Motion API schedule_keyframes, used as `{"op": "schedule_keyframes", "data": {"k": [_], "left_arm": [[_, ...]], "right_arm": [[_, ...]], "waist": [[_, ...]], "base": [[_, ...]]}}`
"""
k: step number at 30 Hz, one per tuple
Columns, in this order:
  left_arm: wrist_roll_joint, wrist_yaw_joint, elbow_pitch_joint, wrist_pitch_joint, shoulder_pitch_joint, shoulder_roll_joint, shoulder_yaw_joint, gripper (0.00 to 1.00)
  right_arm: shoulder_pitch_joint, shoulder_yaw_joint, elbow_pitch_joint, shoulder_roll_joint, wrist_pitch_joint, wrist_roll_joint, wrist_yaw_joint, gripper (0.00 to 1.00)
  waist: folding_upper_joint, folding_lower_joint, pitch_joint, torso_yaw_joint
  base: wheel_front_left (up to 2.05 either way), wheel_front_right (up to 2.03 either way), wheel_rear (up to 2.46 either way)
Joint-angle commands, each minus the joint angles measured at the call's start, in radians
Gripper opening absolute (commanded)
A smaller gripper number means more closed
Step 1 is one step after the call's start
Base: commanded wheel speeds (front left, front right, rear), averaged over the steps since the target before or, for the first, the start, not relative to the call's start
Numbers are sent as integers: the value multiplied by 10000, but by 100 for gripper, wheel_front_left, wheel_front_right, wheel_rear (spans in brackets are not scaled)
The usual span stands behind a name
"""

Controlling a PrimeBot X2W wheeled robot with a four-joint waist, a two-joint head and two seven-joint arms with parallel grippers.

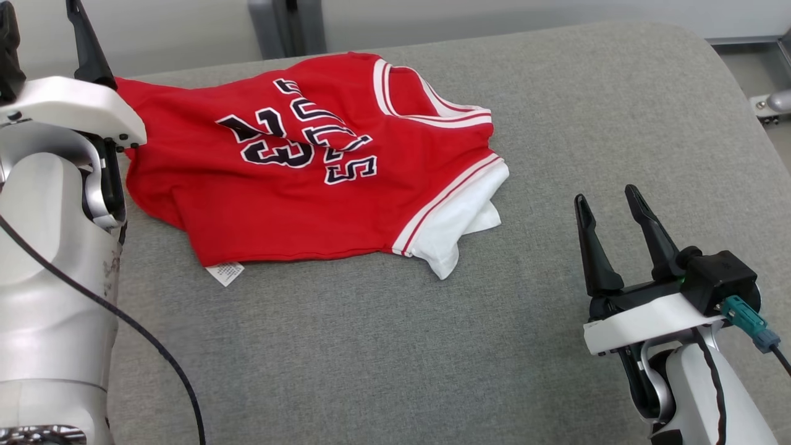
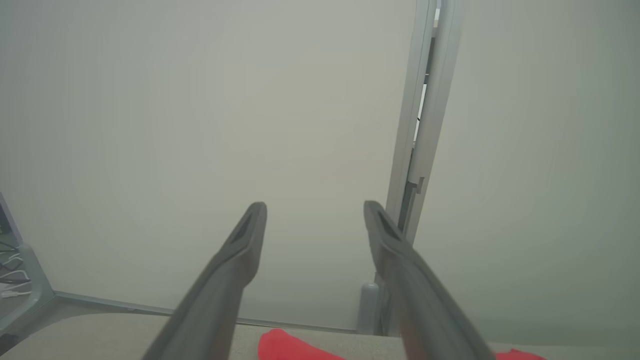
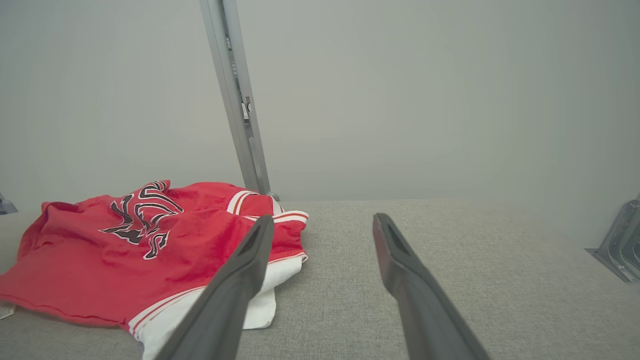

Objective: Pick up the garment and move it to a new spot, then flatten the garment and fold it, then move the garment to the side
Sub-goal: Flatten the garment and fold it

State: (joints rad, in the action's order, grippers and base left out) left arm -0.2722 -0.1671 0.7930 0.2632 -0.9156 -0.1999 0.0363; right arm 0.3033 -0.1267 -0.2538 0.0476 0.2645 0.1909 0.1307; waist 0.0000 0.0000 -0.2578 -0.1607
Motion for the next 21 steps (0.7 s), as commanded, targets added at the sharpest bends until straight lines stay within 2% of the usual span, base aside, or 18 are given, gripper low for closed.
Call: {"op": "schedule_keyframes", "data": {"k": [1, 8, 14, 21], "left_arm": [[128, 115, -166, 3, 195, 23, -104, 100], [252, 602, -1220, 3, 1162, 346, -534, 100], [460, 1221, -2490, 3, 2746, 847, -781, 100], [820, 1396, -4560, 4, 5547, 1396, -952, 100]], "right_arm": [[9, 73, -44, 61, 16, -35, 2, 100], [-288, 251, -100, 61, 16, -188, 2, 100], [-578, 598, -220, 59, 16, -472, 2, 100], [-990, 809, -206, 64, 16, -480, 2, 100]], "waist": [[0, 0, 132, 116], [0, 0, 603, 488], [0, 0, 1150, 961], [0, 0, 1693, 1450]], "base": [[0, 0, 0], [0, 0, 0], [0, 0, 0], [0, 0, 0]]}}
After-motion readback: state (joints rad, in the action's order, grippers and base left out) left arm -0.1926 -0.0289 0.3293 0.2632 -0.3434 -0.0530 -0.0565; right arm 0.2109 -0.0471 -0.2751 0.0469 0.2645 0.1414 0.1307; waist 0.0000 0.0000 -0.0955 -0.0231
